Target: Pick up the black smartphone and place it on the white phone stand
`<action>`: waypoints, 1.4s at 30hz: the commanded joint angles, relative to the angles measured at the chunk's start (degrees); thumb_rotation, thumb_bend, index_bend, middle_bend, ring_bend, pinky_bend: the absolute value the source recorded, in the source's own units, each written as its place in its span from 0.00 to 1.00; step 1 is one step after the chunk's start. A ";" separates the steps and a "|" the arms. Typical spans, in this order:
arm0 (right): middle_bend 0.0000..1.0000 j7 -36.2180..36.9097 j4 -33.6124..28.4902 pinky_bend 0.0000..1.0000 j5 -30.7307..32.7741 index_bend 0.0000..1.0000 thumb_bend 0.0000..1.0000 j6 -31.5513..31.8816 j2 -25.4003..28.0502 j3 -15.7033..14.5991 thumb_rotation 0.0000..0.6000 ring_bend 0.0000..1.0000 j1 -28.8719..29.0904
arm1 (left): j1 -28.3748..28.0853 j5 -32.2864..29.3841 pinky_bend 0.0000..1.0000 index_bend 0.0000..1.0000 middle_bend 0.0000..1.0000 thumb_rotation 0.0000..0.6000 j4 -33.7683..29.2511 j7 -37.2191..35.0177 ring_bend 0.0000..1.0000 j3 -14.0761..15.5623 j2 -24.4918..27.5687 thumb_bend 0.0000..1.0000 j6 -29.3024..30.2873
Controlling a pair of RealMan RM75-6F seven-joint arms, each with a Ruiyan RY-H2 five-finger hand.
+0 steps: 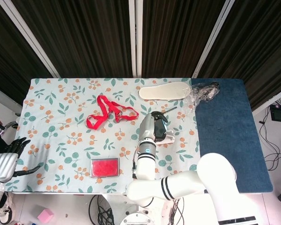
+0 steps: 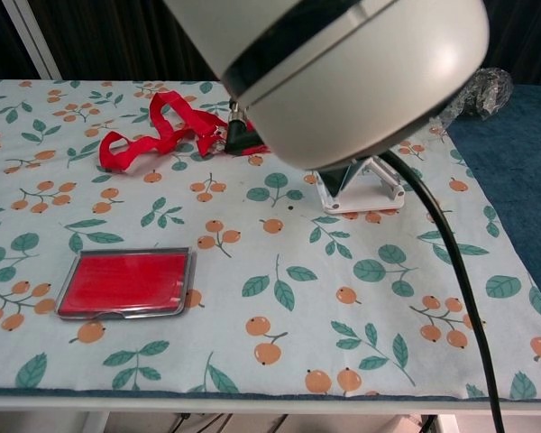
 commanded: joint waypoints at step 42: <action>0.42 -1.23 0.91 0.53 -2.08 0.74 0.32 0.02 -1.94 0.23 1.00 0.44 -2.70 | 0.09 -0.12 0.19 0.10 0.06 0.37 0.99 -0.60 0.06 0.20 -0.26 0.00 -0.18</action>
